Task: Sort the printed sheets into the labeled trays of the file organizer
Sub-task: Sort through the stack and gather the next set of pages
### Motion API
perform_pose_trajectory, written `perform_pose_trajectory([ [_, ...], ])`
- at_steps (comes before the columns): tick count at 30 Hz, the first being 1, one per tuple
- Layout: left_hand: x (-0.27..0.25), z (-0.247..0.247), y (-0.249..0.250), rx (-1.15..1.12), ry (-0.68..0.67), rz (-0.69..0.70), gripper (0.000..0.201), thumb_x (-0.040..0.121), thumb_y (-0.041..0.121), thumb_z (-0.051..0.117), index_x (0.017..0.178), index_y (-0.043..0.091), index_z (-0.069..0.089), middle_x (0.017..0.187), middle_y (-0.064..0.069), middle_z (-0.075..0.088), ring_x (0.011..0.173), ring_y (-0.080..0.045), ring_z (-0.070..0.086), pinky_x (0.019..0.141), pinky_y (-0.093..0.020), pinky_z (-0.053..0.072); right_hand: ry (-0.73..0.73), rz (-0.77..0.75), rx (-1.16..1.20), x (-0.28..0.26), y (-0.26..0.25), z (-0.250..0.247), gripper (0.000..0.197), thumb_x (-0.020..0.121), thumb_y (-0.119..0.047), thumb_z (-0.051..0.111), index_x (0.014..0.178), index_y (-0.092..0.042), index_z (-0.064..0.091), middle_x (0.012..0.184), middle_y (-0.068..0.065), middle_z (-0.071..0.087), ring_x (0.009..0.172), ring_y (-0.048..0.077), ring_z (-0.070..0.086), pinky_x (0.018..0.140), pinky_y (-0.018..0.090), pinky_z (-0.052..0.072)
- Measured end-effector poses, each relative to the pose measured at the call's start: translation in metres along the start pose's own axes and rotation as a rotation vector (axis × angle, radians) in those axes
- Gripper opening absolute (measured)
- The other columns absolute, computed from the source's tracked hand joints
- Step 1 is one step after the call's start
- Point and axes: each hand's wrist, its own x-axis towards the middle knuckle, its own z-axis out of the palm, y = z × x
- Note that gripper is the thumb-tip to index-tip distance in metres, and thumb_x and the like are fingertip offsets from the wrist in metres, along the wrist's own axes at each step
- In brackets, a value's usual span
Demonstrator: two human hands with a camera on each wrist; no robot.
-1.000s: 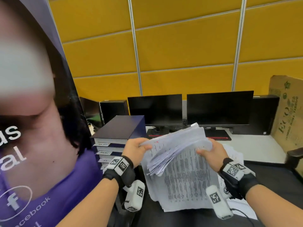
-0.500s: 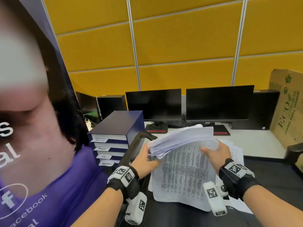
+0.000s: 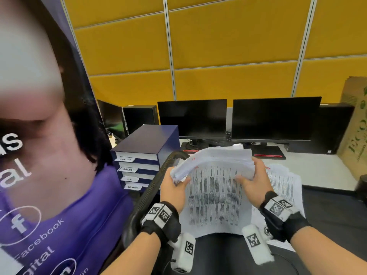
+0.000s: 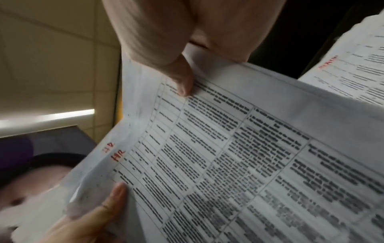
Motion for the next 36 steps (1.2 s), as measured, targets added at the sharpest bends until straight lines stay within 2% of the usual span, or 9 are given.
perform_pose_trajectory([
  [5, 0.005, -0.003, 0.005, 0.040, 0.045, 0.013, 0.029, 0.085, 0.009, 0.065, 0.103, 0.022, 0.047, 0.087, 0.001, 0.058, 0.074, -0.014, 0.055, 0.066, -0.025, 0.049, -0.102, -0.035, 0.016, -0.001, -0.001, 0.005, 0.045, 0.086, 0.001, 0.060, 0.125, -0.017, 0.048, 0.114, 0.004, 0.063, 0.090, 0.009, 0.064, 0.067, 0.017, 0.054],
  [9, 0.002, -0.009, 0.006, -0.011, -0.005, -0.035, 0.047, 0.080, 0.012, 0.074, 0.113, 0.016, 0.040, 0.092, 0.000, 0.056, 0.072, -0.010, 0.056, 0.055, -0.012, 0.048, -0.118, -0.021, 0.061, -0.002, 0.004, 0.008, 0.050, 0.082, 0.007, 0.060, 0.121, -0.021, 0.047, 0.100, 0.009, 0.066, 0.081, 0.022, 0.068, 0.064, 0.027, 0.059],
  [12, 0.009, -0.015, 0.008, -0.017, 0.139, -0.024, 0.038, 0.078, 0.018, 0.075, 0.106, 0.020, 0.048, 0.094, 0.001, 0.059, 0.080, -0.014, 0.059, 0.063, -0.017, 0.048, -0.089, -0.075, 0.093, 0.006, -0.002, 0.014, 0.050, 0.082, 0.009, 0.055, 0.109, -0.032, 0.052, 0.097, 0.005, 0.067, 0.079, 0.026, 0.067, 0.069, 0.037, 0.058],
  [15, 0.016, -0.021, 0.004, 0.011, 0.092, -0.048, 0.038, 0.079, 0.018, 0.074, 0.105, 0.021, 0.048, 0.095, 0.002, 0.059, 0.085, -0.013, 0.060, 0.071, -0.024, 0.050, -0.115, -0.059, 0.091, 0.010, -0.003, 0.025, 0.049, 0.080, 0.012, 0.054, 0.098, -0.034, 0.054, 0.097, 0.011, 0.068, 0.085, 0.034, 0.067, 0.070, 0.036, 0.057],
  [19, 0.019, -0.028, 0.005, 0.102, -0.051, -0.044, 0.029, 0.092, 0.015, 0.058, 0.114, 0.025, 0.041, 0.102, 0.000, 0.056, 0.095, -0.014, 0.059, 0.081, -0.030, 0.052, -0.101, -0.023, 0.079, 0.011, -0.005, 0.035, 0.049, 0.080, 0.011, 0.054, 0.118, -0.021, 0.051, 0.097, 0.010, 0.065, 0.077, 0.028, 0.065, 0.064, 0.035, 0.056],
  [23, 0.025, -0.028, 0.010, 0.097, 0.043, 0.027, 0.029, 0.096, 0.011, 0.049, 0.118, 0.025, 0.037, 0.095, 0.008, 0.052, 0.082, -0.003, 0.054, 0.065, -0.011, 0.044, -0.101, -0.122, 0.103, 0.012, -0.022, 0.044, 0.052, 0.079, 0.008, 0.053, 0.106, -0.036, 0.051, 0.095, 0.005, 0.065, 0.065, 0.025, 0.062, 0.052, 0.033, 0.054],
  [26, 0.020, -0.022, 0.009, 0.085, 0.056, 0.027, 0.035, 0.094, 0.008, 0.052, 0.121, 0.020, 0.034, 0.095, 0.010, 0.050, 0.081, -0.003, 0.055, 0.062, -0.008, 0.046, -0.120, -0.127, 0.100, 0.008, -0.019, 0.049, 0.051, 0.078, 0.008, 0.053, 0.096, -0.039, 0.051, 0.092, 0.008, 0.063, 0.061, 0.021, 0.057, 0.048, 0.027, 0.048],
  [30, 0.004, -0.017, 0.004, 0.116, 0.022, -0.044, 0.037, 0.089, 0.012, 0.061, 0.116, 0.023, 0.039, 0.102, 0.004, 0.056, 0.092, -0.012, 0.060, 0.077, -0.028, 0.054, -0.174, -0.060, 0.114, 0.007, -0.004, 0.043, 0.055, 0.077, 0.012, 0.053, 0.112, -0.030, 0.051, 0.094, 0.004, 0.064, 0.067, 0.017, 0.061, 0.049, 0.022, 0.050],
  [36, -0.006, -0.007, 0.012, 0.029, 0.248, -0.039, 0.029, 0.081, 0.015, 0.073, 0.099, 0.022, 0.052, 0.093, 0.006, 0.065, 0.083, -0.007, 0.063, 0.068, -0.019, 0.048, -0.218, -0.106, 0.117, 0.021, -0.009, 0.020, 0.045, 0.081, 0.011, 0.052, 0.111, -0.023, 0.055, 0.086, 0.002, 0.067, 0.055, 0.007, 0.062, 0.049, 0.024, 0.052],
])
